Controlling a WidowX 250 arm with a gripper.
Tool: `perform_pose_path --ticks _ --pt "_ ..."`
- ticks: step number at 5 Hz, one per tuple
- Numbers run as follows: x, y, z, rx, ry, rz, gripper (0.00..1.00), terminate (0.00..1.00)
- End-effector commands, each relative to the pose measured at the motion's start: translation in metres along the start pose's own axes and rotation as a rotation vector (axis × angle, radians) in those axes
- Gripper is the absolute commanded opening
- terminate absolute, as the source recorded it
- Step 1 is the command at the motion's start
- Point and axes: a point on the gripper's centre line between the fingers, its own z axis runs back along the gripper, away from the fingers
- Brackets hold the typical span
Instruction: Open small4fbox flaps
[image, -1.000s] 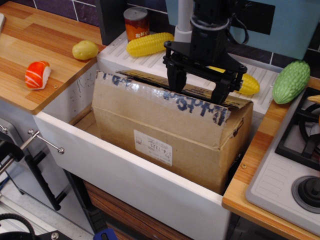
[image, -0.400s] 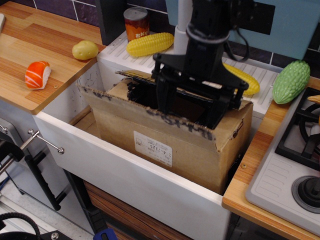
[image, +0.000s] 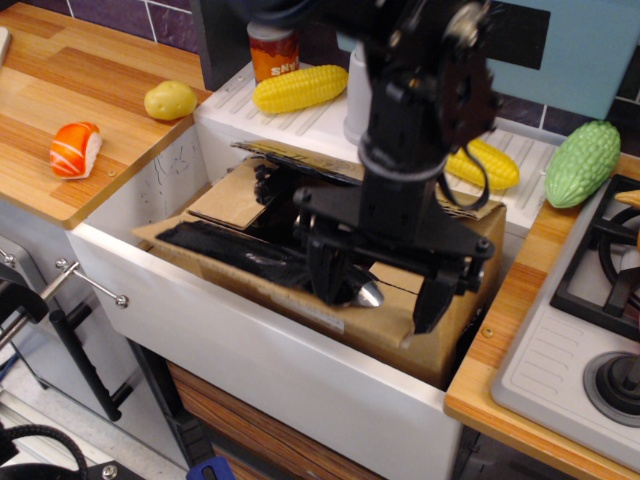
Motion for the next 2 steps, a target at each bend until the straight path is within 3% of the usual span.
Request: perform_pose_path --ticks 1,2 --pt "0.0020 -0.0102 -0.0154 -0.034 -0.080 0.027 1.00 0.00" --pt "0.0020 -0.0141 -0.0211 -0.024 -0.083 0.046 1.00 1.00"
